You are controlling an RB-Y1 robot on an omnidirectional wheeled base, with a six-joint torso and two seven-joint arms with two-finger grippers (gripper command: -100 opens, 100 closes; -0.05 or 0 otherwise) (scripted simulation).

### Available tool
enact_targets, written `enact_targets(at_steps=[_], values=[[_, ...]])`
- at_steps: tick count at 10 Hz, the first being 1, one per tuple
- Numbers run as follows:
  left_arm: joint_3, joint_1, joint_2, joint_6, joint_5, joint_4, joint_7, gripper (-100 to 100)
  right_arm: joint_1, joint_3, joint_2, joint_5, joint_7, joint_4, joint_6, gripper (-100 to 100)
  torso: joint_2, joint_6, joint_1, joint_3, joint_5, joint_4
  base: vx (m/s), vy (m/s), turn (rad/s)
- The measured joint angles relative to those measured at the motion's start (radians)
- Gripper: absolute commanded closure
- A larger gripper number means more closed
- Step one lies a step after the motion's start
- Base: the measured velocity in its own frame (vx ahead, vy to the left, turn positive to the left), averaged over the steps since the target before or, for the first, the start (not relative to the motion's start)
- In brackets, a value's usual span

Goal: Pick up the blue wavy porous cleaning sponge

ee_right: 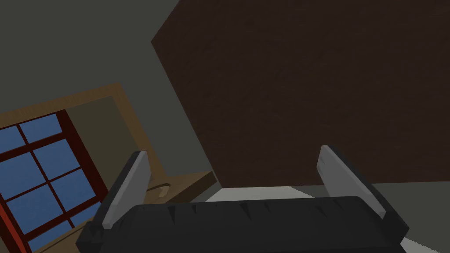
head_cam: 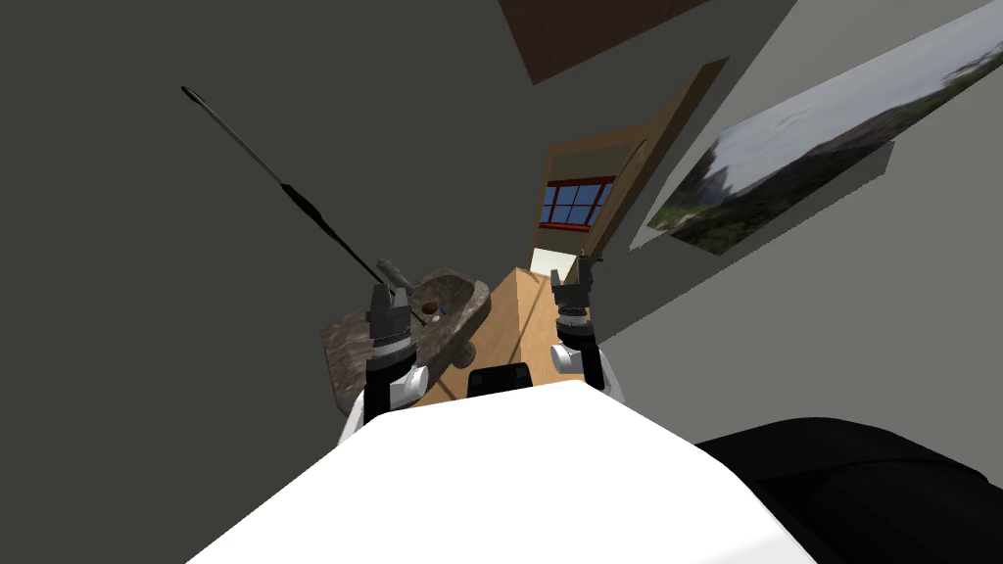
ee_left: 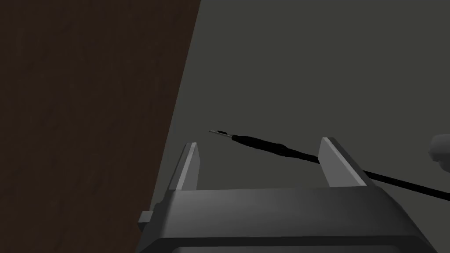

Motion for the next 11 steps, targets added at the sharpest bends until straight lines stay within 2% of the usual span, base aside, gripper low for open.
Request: enact_targets(at_steps=[4, 6, 8, 9, 11], values=[[0.021, 0.010, 0.100, 0.053, 0.031, 0.021, 0.005, -100, 0.000, 0.000, 0.000, 0.000, 0.000, 0.000, 0.000, 0, -0.005, 0.000, 0.003, -0.003, 0.001, -0.001, 0.067, 0.031, -0.085], [0.036, 0.028, 0.149, 0.114, 0.057, 0.017, 0.010, -100, 0.000, 0.000, 0.000, 0.000, 0.000, 0.000, 0.000, 0, -0.007, 0.000, 0.004, -0.004, 0.001, -0.002, 0.113, 0.060, -0.134], [0.061, 0.051, 0.195, 0.156, 0.092, 0.049, 0.018, -100, 0.000, 0.000, 0.000, 0.000, 0.000, 0.000, 0.000, 0, -0.008, 0.000, 0.005, -0.005, 0.001, -0.002, 0.094, 0.056, -0.101], [0.067, 0.053, 0.204, 0.171, 0.100, 0.055, 0.020, -100, 0.000, 0.000, 0.000, 0.000, 0.000, 0.000, 0.000, 0, -0.006, 0.000, 0.003, -0.004, 0.001, -0.001, 0.072, 0.036, -0.087], [0.083, 0.065, 0.231, 0.232, 0.128, 0.062, 0.022, -100, 0.000, 0.000, 0.000, 0.000, 0.000, 0.000, 0.000, 0, -0.007, 0.000, 0.004, -0.004, 0.001, -0.002, 0.113, 0.073, -0.170]])
